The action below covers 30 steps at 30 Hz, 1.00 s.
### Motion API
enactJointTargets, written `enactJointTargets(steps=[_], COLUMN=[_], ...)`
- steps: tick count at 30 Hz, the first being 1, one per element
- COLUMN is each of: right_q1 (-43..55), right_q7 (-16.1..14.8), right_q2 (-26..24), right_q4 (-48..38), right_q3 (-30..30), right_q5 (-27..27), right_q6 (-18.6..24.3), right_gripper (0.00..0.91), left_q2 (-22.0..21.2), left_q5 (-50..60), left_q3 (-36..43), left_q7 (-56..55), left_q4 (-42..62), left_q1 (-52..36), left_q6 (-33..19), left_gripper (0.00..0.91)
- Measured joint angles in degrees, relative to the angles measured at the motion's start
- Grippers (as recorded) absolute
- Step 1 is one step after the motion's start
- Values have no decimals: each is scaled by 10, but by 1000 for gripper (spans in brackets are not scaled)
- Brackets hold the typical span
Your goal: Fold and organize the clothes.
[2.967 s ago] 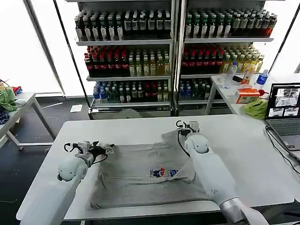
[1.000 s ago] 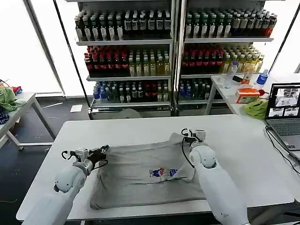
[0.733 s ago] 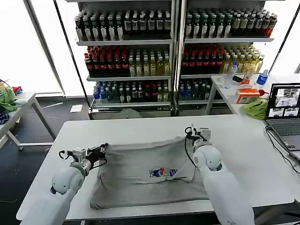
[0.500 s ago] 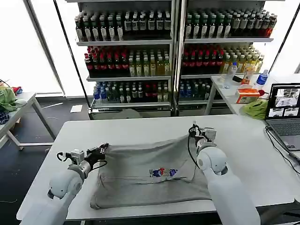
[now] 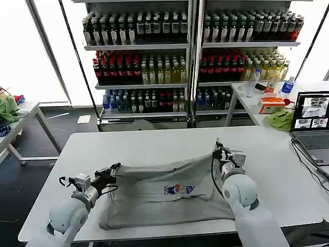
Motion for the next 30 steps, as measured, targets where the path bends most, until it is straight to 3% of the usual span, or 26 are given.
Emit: enactJointTargets(steps=[16,30], right_q1=[-142,-176], right_q7=[6,15], right_q2=[13,17], right_q4=[56,58], right_q3=[7,18], right_q5=[-44,-60], right_q6=[32,47], right_gripper=[0,0], left_q2=[-15,-21], left_q5=[36,57], left_q3=[-19,-30], left_q7=[10,13], left_q4=[-21,-25], left_q1=[72,101], left_q6=[-16,-20], left_gripper=[0,0])
